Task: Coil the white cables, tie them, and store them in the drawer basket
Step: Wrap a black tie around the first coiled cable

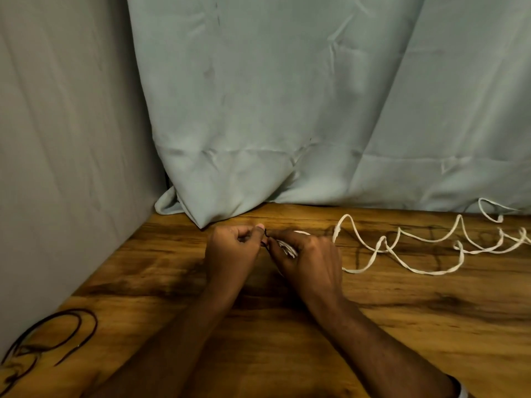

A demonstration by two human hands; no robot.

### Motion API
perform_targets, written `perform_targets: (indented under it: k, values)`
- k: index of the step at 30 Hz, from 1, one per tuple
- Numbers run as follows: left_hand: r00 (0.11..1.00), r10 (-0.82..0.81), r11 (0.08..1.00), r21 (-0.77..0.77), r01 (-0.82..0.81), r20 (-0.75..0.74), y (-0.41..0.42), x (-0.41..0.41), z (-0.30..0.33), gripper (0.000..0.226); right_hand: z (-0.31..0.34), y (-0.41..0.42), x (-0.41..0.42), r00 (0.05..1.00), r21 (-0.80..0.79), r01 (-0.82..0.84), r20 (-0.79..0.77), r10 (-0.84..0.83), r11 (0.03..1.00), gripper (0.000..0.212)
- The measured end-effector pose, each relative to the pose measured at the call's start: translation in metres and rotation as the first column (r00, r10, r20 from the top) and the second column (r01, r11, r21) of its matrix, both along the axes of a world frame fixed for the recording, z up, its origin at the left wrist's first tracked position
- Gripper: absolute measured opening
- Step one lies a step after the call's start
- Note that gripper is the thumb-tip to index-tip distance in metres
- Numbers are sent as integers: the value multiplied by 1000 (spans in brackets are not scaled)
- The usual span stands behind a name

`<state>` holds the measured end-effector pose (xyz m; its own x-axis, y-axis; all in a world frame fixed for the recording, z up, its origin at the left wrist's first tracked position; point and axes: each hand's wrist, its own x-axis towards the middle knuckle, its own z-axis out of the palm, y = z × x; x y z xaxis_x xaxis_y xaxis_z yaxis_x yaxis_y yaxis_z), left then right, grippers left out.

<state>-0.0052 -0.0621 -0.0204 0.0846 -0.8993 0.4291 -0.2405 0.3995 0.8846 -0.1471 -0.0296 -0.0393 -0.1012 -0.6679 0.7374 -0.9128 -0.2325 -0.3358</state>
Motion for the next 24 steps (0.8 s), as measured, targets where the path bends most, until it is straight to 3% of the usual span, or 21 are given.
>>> perform_targets:
  k: [6, 8, 10, 14, 16, 19, 24]
  values:
    - [998, -60, 992, 109, 61, -13, 0, -6, -4, 20, 2, 2, -3, 995, 21, 18, 98, -20, 1000, 38]
    - [994, -102, 986, 124, 107, -48, -1, -6, -5, 17, 1, 1, -4, 976, 34, -31, 214, 23, 999, 33]
    - [983, -153, 974, 153, 168, -101, 0, -6, -1, 17, -2, -3, -5, 916, 51, -136, 386, 106, 989, 30]
    - [912, -205, 910, 274, 312, -355, -3, -3, 7, 28, -1, -7, -7, 683, -25, -396, 660, 313, 918, 15]
    - [892, -271, 894, 248, 373, -362, -4, 0, 9, 17, 2, -4, -7, 613, -56, -474, 696, 374, 879, 13]
    - [894, -339, 892, 202, 405, -294, -6, 5, 9, 17, 3, -2, -5, 592, -43, -534, 694, 410, 844, 14]
    - [913, -301, 941, 71, 331, -276, -14, 9, 7, 10, 2, -2, -1, 497, -59, -590, 760, 420, 805, 19]
